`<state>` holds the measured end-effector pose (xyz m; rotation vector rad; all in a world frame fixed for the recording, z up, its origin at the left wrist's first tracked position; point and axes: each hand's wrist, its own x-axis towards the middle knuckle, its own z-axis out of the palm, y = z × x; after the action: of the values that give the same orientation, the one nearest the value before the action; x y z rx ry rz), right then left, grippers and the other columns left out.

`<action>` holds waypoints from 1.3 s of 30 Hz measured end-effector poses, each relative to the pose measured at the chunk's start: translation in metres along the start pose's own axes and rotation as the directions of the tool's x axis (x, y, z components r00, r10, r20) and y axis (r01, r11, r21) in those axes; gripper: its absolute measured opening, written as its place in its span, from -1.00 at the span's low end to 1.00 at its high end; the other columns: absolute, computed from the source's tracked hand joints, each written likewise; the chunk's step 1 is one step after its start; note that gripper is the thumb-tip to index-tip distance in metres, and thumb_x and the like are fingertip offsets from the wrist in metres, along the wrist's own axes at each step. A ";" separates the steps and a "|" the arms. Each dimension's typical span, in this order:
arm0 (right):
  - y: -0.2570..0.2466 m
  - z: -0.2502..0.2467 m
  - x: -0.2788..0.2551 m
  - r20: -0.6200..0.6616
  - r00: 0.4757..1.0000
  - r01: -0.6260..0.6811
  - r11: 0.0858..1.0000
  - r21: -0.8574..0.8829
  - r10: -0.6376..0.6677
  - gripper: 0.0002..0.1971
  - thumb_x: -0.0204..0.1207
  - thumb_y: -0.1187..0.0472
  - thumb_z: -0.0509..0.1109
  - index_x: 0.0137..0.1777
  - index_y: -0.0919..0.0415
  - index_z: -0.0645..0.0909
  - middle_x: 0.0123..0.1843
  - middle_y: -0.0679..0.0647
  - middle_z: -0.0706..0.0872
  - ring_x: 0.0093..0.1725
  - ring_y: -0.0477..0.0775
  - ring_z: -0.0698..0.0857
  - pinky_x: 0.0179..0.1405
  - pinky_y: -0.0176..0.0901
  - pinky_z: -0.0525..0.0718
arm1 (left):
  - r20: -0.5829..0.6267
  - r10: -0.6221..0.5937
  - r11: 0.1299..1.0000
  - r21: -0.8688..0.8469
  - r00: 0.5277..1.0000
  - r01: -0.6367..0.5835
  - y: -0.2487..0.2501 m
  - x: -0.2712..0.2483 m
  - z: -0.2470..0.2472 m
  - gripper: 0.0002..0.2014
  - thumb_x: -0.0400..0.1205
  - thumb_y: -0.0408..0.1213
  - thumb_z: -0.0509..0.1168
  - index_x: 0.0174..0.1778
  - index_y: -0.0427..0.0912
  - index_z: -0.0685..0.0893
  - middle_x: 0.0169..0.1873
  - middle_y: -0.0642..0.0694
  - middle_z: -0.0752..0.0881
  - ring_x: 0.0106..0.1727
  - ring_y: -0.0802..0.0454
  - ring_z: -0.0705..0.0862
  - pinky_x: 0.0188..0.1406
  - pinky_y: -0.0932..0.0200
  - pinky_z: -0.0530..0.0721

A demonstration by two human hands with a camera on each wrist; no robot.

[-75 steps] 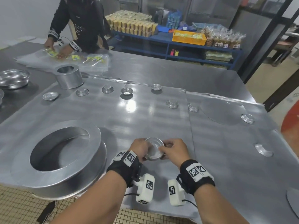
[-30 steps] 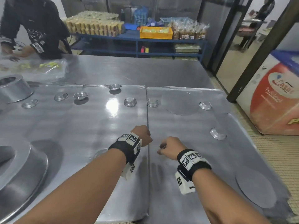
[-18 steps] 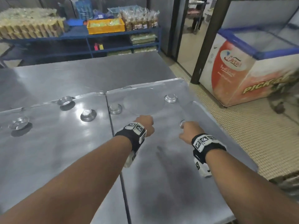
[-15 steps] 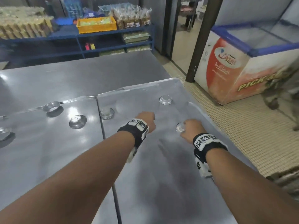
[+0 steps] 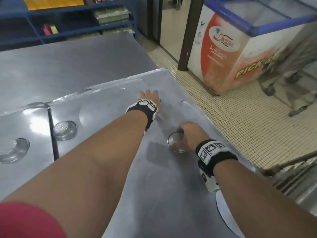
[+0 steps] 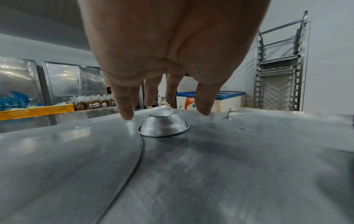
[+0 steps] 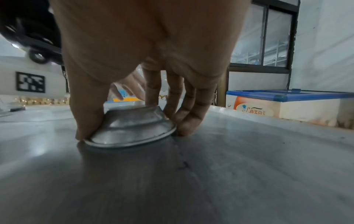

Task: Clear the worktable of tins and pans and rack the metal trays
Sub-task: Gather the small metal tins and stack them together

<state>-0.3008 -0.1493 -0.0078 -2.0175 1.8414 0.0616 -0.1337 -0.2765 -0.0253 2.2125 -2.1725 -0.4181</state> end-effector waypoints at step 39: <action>-0.007 -0.032 -0.109 -0.352 0.935 0.133 0.956 0.263 -0.033 -0.37 0.20 -0.04 0.71 0.25 0.00 0.56 0.23 0.03 0.42 0.20 0.12 0.55 0.22 -0.02 0.66 | 0.043 -0.077 0.777 -0.623 0.996 0.087 0.018 -0.183 -0.048 -0.59 0.83 -0.16 0.04 0.31 -0.42 0.61 0.15 -0.39 0.73 0.08 -0.33 0.78 -0.12 0.01 0.80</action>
<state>-0.3158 -0.0566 0.0565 -1.9896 1.8305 -0.5840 -0.1418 -0.1060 0.0570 1.9098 -1.5952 -0.9940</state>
